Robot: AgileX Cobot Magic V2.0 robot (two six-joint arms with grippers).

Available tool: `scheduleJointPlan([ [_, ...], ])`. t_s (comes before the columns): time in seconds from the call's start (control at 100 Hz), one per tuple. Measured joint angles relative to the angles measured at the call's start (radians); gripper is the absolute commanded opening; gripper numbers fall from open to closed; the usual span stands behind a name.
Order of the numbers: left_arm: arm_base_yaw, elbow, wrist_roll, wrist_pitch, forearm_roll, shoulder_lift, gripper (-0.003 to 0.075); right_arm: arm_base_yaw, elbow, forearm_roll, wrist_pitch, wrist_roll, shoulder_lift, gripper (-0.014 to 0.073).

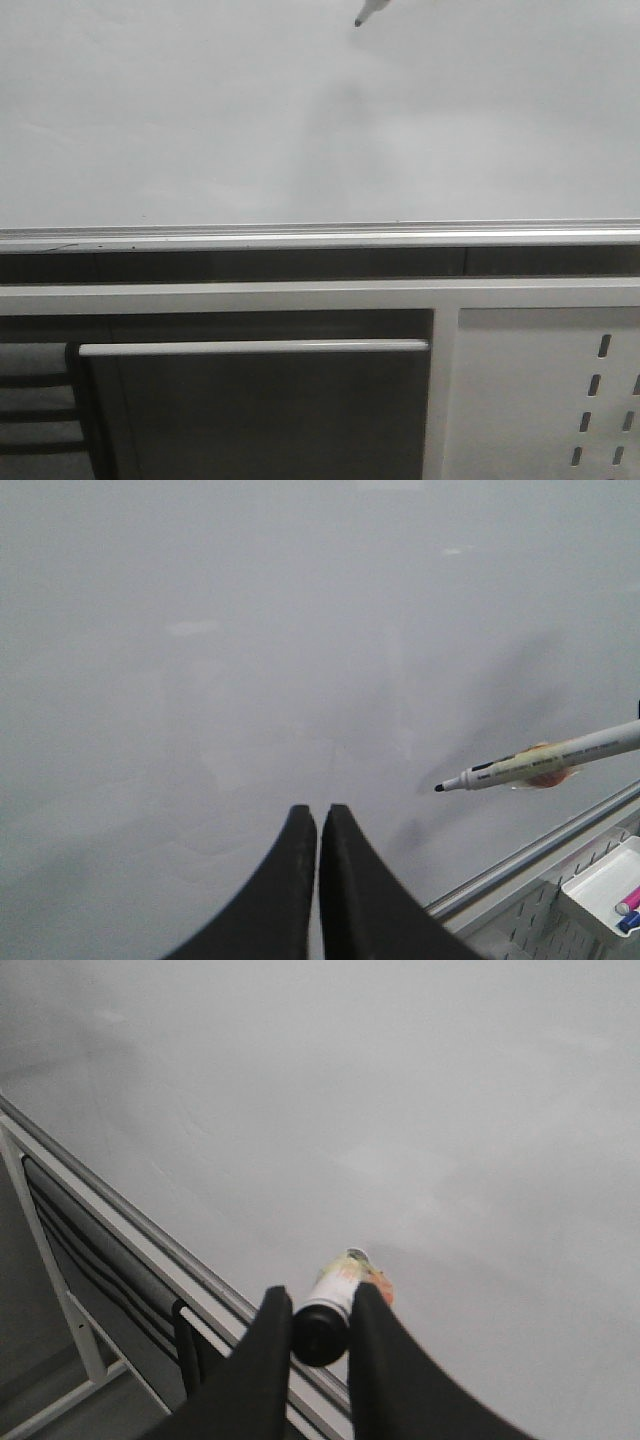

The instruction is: Write number 1 on whiteboard

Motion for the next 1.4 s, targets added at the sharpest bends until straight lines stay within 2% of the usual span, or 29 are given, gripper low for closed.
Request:
scheduleJointPlan([
  [0.28,0.0,0.0,0.0,-0.001,0.0,0.0,-0.002,0.052,-0.01,0.0,-0.142,-0.023,0.126,-0.0043],
  [0.43,0.0,0.0,0.0,-0.001,0.0,0.0,-0.002,0.054,-0.01,0.0,-0.155,-0.025,0.202,-0.0043],
  [0.51,0.0,0.0,0.0,-0.002,0.0,0.0,-0.002,0.054,-0.01,0.0,-0.109,-0.027,0.216,-0.0043],
  [0.69,0.0,0.0,0.0,0.033,0.0,0.0,-0.002,0.054,-0.011,-0.006,0.095,-0.027,0.133,-0.0043],
  [0.81,0.0,0.0,0.014,0.144,-0.023,0.038,-0.002,0.054,-0.014,-0.012,0.209,-0.027,0.058,-0.0043],
  [0.89,0.0,0.0,0.073,0.242,-0.074,0.091,-0.0011,0.054,-0.015,-0.014,0.259,-0.01,0.024,-0.0043],
  [0.97,0.0,0.0,0.147,0.344,-0.139,0.16,0.0038,0.054,-0.015,-0.014,0.279,0.006,0.004,-0.0043],
  [1.03,-0.013,0.0,0.2,0.405,-0.175,0.207,0.0111,0.054,-0.019,-0.012,0.288,0.011,0.001,-0.0043],
  [1.14,-0.076,-0.014,0.245,0.447,-0.185,0.285,0.0267,0.054,-0.04,-0.003,0.3,0.013,-0.001,-0.0043],
  [1.19,-0.112,-0.028,0.252,0.45,-0.179,0.314,0.0314,0.054,-0.053,0.0,0.302,0.014,-0.001,-0.0043],
  [1.4,-0.27,-0.091,0.263,0.413,-0.116,0.42,0.0335,0.054,-0.098,0.018,0.326,0.017,0.005,-0.0043],
])
